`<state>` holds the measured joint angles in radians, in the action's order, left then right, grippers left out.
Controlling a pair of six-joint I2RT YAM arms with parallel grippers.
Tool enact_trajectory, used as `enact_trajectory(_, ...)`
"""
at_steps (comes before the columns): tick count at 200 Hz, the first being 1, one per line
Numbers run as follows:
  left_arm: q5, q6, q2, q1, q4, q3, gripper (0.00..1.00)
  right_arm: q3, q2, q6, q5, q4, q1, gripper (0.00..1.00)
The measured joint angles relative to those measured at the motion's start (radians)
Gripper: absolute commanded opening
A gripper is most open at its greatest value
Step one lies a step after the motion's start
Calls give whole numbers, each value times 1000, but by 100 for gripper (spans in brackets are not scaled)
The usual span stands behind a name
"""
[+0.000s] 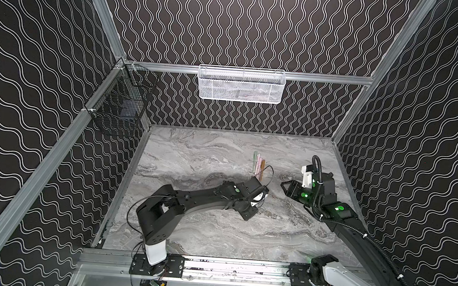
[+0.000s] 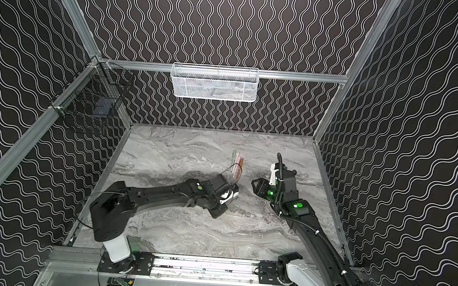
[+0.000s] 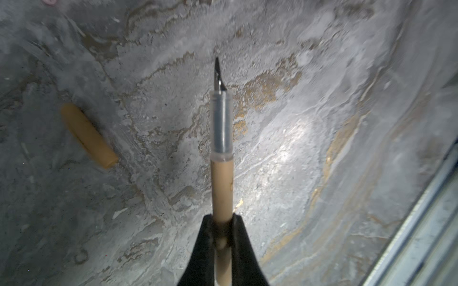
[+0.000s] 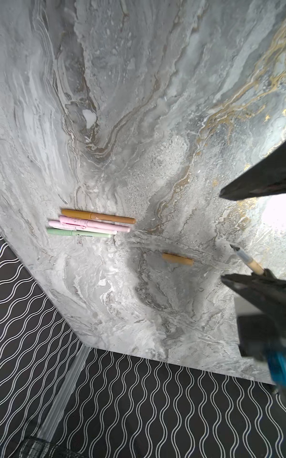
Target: Insert the pens into the pen caps
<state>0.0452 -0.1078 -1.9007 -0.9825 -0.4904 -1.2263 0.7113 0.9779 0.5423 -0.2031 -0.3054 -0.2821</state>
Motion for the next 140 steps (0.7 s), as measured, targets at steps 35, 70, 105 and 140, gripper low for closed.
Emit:
enact_trajectory(35, 80, -73, 98, 61, 74, 40, 0, -14, 7, 24, -87, 47, 2, 48)
enact_trajectory(70, 187, -153, 170, 134, 165, 90, 0, -77, -44, 69, -192, 148, -3, 48)
enact_trajectory(105, 252, -184, 199, 149, 219, 106, 0, -56, -9, 72, -274, 235, -42, 48)
enact_trajectory(140, 257, -204, 245, 155, 235, 124, 0, 5, 66, 67, -286, 251, -116, 38)
